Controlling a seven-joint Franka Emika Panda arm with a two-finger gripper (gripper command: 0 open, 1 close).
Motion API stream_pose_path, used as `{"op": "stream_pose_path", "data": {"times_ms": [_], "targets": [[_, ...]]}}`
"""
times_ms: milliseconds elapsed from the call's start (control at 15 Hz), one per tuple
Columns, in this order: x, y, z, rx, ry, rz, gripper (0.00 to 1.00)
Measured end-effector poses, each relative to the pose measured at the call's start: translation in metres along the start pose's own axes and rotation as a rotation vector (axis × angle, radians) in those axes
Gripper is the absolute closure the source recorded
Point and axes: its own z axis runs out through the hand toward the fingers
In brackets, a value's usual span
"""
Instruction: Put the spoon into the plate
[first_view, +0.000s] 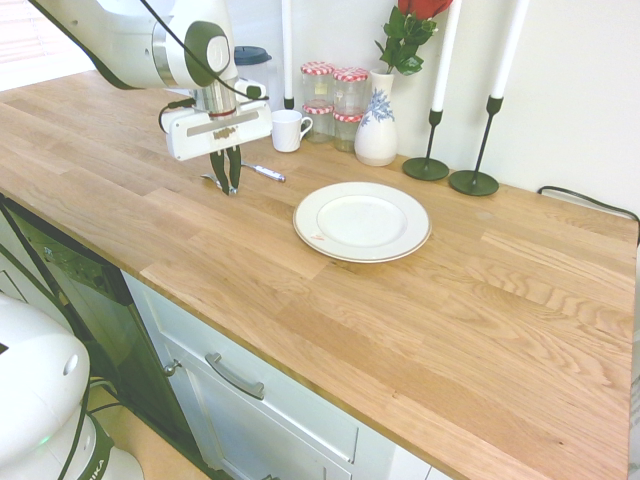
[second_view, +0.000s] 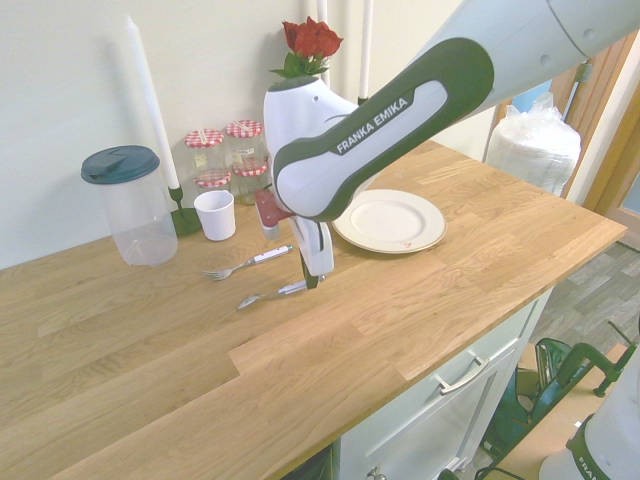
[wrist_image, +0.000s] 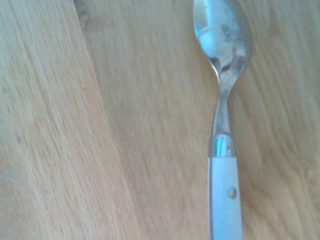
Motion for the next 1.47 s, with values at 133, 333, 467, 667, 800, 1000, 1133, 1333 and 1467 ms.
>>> {"op": "stream_pose_path", "data": {"times_ms": [133,333,467,667,800,1000,1133,1333,1467], "targets": [[0.003,0.002,-0.027,-0.003,0.021,0.009,1.0],[0.007,0.004,-0.052,-0.008,0.039,0.022,1.0],[0.012,0.012,-0.077,-0.011,0.061,0.051,1.0],[0.011,0.054,-0.117,0.0,0.088,0.171,1.0],[0.004,0.106,-0.131,0.032,0.102,0.294,1.0],[-0.021,0.186,-0.14,0.078,0.12,0.491,1.0],[-0.036,0.215,-0.137,0.09,0.116,0.621,1.0],[-0.064,0.233,-0.112,0.098,0.098,0.816,1.0],[-0.083,0.241,-0.084,0.103,0.093,0.94,1.0]]}}
